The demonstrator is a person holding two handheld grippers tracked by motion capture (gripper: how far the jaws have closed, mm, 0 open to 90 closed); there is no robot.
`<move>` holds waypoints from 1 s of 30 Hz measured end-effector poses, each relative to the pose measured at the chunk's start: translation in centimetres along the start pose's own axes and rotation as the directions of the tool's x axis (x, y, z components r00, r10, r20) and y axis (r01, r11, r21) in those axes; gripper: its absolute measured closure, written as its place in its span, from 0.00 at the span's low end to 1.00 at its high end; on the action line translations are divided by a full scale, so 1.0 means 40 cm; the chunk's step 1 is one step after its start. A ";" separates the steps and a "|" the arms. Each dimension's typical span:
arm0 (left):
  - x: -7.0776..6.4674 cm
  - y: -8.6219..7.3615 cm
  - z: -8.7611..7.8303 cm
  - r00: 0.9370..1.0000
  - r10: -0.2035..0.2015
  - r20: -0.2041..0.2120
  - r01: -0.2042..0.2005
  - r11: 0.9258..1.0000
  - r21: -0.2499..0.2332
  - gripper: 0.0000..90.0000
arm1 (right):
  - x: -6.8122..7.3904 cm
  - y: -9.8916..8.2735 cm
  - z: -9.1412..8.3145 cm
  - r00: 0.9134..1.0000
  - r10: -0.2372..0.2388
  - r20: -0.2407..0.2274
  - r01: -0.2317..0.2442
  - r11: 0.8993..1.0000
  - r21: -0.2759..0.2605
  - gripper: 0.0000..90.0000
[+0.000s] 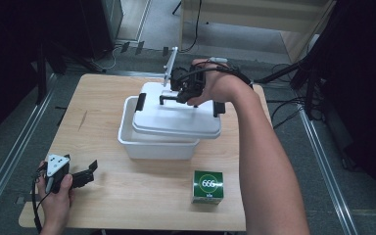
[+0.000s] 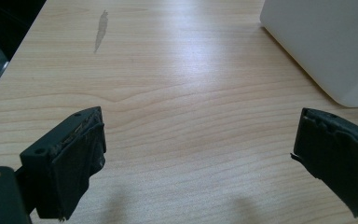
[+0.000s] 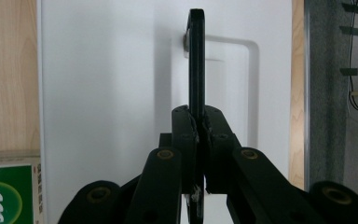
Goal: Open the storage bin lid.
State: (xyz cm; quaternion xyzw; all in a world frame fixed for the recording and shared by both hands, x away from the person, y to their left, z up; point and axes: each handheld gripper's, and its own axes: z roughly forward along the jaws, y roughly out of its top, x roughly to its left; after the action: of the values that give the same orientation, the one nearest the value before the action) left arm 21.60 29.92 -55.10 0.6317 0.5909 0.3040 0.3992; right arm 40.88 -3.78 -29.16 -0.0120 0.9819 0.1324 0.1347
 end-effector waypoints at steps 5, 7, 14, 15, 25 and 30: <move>0.002 0.000 -0.001 1.000 -0.002 0.005 0.002 1.000 0.000 0.03 | -0.002 -0.051 -0.013 1.000 0.020 0.017 -0.020 1.000 0.008 0.95; 0.003 0.000 -0.001 1.000 -0.002 0.005 0.002 1.000 0.001 0.03 | -0.002 -0.073 -0.018 0.999 0.030 0.019 -0.030 1.000 0.009 0.95; 0.003 0.000 -0.002 1.000 -0.003 0.005 0.003 1.000 -0.002 0.03 | 0.000 -0.156 -0.033 0.997 0.066 0.030 -0.066 0.997 0.030 0.95; 0.003 0.000 -0.002 1.000 -0.004 0.004 0.004 1.000 -0.003 0.03 | 0.000 -0.164 -0.035 0.997 0.069 0.031 -0.070 0.997 0.033 0.95; 0.001 -0.003 -0.006 1.000 -0.002 -0.010 0.002 1.000 -0.023 0.03 | 0.008 -0.260 -0.049 0.993 0.113 0.034 -0.115 0.993 0.032 0.95; 0.000 -0.003 -0.006 1.000 -0.006 -0.012 0.006 1.000 -0.030 0.03 | 0.013 -0.315 -0.059 0.989 0.139 0.042 -0.141 0.990 0.032 0.95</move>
State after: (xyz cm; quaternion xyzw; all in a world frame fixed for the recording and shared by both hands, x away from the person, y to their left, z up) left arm 21.33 29.97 -55.08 0.6222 0.5905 0.3152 0.4060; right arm 40.49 -16.54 -30.33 0.0619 0.9796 0.1246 0.1448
